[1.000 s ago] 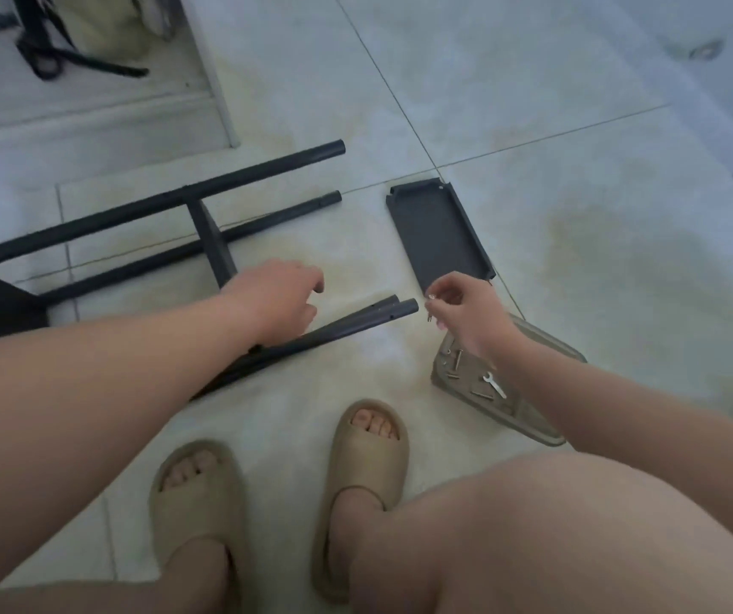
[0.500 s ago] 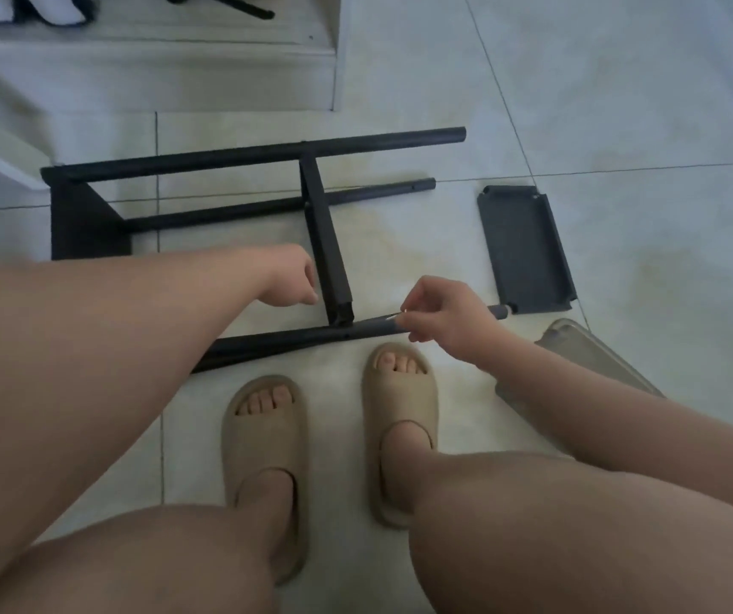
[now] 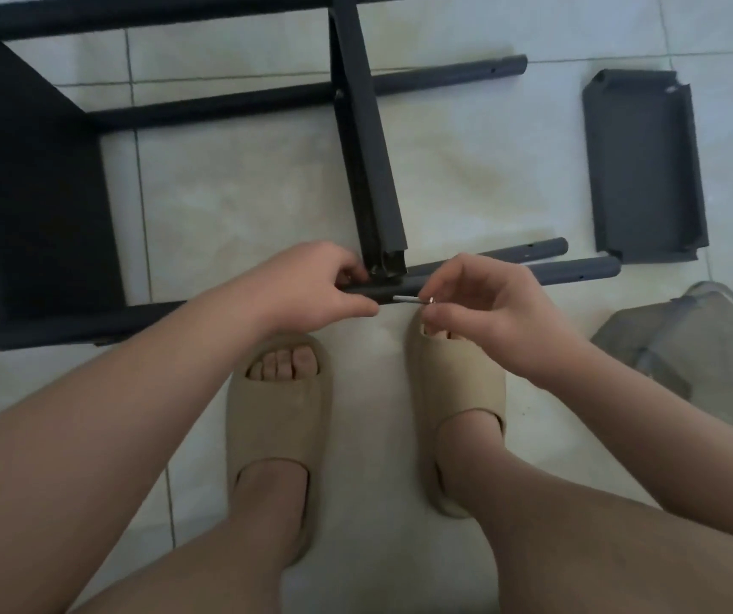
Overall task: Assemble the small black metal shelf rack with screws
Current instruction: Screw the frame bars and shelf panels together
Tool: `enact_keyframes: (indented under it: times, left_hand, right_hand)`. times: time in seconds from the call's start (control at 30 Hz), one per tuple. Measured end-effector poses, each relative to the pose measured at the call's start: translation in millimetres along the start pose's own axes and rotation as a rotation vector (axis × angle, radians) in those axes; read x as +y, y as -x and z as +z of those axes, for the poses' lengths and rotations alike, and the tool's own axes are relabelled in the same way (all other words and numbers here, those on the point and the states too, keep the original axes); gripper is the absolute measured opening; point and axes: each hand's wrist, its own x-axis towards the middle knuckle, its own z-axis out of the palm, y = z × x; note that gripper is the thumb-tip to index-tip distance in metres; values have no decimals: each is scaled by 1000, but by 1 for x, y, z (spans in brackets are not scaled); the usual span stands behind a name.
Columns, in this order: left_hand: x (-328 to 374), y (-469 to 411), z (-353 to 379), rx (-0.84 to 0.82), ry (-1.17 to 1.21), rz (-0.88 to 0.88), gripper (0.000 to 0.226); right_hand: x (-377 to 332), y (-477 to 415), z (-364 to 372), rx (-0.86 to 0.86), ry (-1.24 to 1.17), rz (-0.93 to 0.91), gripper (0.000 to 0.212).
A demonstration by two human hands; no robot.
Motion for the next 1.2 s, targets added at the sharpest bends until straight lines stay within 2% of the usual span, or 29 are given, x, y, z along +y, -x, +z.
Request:
enact_keyframes:
  times: [0.13,0.47,0.6,0.93,1.07,1.2]
  left_hand:
    - [0,8,4,78,-25,33,33]
    - [6,26,-3,87,92,89,21]
    - [8,30,-5,83,112,93,20]
    - [7,31,-6,83,158,94,19]
    - [7,30,-6,83,167,97,18]
    - [9,32,-7,55,183,125,18]
  right_hand:
    - [4,6,3,-47,-30,-5,12]
    - [3,19,8,-21,-74,-58,5]
    - [-2,23,7,-2,-86,-111,15]
    - [-4,24,7,-7,-99,-131,13]
    - [-2,23,8,12,-5,-130,10]
    - [-2,19,12,21,192,-222,3]
